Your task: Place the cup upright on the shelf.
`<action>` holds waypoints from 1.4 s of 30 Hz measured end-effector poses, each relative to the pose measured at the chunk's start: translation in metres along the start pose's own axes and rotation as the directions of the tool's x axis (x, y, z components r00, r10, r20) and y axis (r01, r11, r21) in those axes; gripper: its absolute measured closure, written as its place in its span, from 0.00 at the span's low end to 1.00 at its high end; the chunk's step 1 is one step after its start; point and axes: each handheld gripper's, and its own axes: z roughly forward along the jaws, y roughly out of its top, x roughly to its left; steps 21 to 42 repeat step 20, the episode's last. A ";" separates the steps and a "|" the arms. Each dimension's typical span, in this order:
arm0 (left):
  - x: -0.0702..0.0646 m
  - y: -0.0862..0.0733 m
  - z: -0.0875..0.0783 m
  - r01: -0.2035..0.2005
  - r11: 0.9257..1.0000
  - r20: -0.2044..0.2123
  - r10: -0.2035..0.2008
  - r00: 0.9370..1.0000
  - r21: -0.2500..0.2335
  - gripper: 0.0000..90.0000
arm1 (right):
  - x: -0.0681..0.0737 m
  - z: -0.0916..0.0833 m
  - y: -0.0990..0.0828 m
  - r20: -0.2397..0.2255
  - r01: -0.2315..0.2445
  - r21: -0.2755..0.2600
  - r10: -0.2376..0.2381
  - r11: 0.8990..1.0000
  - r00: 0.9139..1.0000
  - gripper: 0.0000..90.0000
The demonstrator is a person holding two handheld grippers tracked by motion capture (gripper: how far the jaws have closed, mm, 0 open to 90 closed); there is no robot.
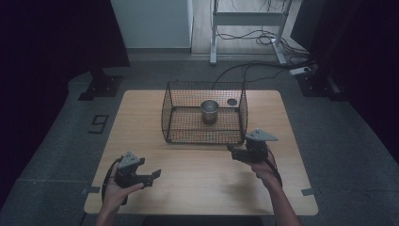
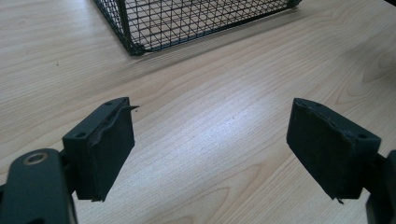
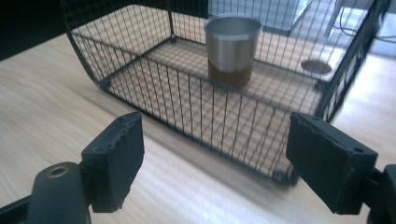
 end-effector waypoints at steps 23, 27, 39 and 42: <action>-0.001 0.000 0.002 0.000 1.000 0.002 0.000 1.000 0.007 0.17 | -0.002 0.006 -0.052 0.031 -0.005 0.061 0.003 0.998 1.000 0.20; -0.001 0.000 0.002 0.000 1.000 0.002 0.000 1.000 0.007 0.17 | -0.002 0.006 -0.052 0.031 -0.005 0.061 0.003 0.998 1.000 0.20; -0.001 0.000 0.002 0.000 1.000 0.002 0.000 1.000 0.007 0.17 | -0.002 0.006 -0.052 0.031 -0.005 0.061 0.003 0.998 1.000 0.20; -0.001 0.000 0.002 0.000 1.000 0.002 0.000 1.000 0.007 0.17 | -0.002 0.006 -0.052 0.031 -0.005 0.061 0.003 0.998 1.000 0.20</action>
